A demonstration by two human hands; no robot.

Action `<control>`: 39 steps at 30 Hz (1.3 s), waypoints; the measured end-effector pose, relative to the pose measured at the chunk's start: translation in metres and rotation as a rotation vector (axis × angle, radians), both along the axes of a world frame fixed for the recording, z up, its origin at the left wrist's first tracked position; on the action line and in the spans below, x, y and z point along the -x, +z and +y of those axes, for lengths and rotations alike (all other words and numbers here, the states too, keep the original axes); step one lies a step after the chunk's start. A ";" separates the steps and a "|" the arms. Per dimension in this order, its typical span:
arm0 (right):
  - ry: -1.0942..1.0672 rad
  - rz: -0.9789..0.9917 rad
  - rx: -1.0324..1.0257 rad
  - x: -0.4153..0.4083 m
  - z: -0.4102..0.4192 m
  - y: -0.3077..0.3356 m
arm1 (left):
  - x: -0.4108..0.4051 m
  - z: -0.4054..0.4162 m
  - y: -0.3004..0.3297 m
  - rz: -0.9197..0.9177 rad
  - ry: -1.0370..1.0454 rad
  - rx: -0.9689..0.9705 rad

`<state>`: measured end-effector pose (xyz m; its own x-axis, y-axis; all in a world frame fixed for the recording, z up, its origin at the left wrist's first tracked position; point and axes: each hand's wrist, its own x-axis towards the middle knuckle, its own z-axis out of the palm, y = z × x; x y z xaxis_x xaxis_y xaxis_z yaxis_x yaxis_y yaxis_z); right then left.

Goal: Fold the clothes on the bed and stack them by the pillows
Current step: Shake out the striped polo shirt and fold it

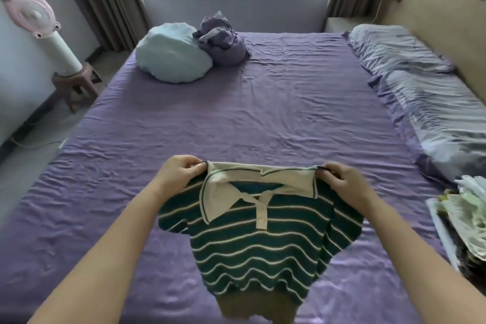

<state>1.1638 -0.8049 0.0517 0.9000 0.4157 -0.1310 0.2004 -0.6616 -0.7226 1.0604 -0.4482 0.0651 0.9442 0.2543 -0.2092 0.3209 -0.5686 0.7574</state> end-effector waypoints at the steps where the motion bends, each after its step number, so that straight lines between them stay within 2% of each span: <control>1: -0.011 0.012 0.023 -0.006 0.008 -0.013 | -0.011 0.002 -0.016 0.011 0.017 -0.031; 4: -0.028 0.075 0.109 -0.021 0.033 -0.063 | -0.038 0.009 -0.072 0.091 0.035 -0.063; 10: -0.095 0.195 0.265 -0.046 0.064 -0.162 | -0.069 0.024 -0.181 0.221 0.138 0.041; 13: -0.135 0.187 0.263 -0.061 0.071 -0.190 | -0.093 0.037 -0.212 0.270 0.100 0.118; 17: -0.163 0.168 0.216 -0.089 0.073 -0.218 | -0.133 0.054 -0.236 0.354 -0.056 0.273; 20: -0.189 0.133 0.286 -0.121 0.069 -0.238 | -0.173 0.058 -0.253 0.449 -0.121 0.204; 23: -0.240 0.102 0.375 -0.155 0.074 -0.262 | -0.207 0.050 -0.278 0.377 0.118 -0.030; 25: -0.226 0.106 0.395 -0.170 0.083 -0.280 | -0.216 0.038 -0.294 0.310 0.200 -0.214; 31: -0.022 0.048 0.262 -0.182 0.119 -0.312 | -0.226 0.008 -0.320 0.120 0.114 -0.175; 33: 0.084 0.058 0.263 -0.186 0.131 -0.316 | -0.237 0.000 -0.321 0.193 0.092 -0.194; 35: 0.173 0.042 0.342 -0.192 0.137 -0.319 | -0.253 -0.005 -0.323 0.369 0.053 -0.249; 39: 0.384 -0.064 0.528 -0.198 0.141 -0.316 | -0.273 -0.007 -0.322 0.594 -0.152 -0.319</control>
<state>1.3623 -0.6642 -0.2641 0.7131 0.6037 -0.3563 0.5252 -0.7968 -0.2988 1.3330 -0.4548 -0.2564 0.7226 0.2636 -0.6390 0.5290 -0.8060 0.2657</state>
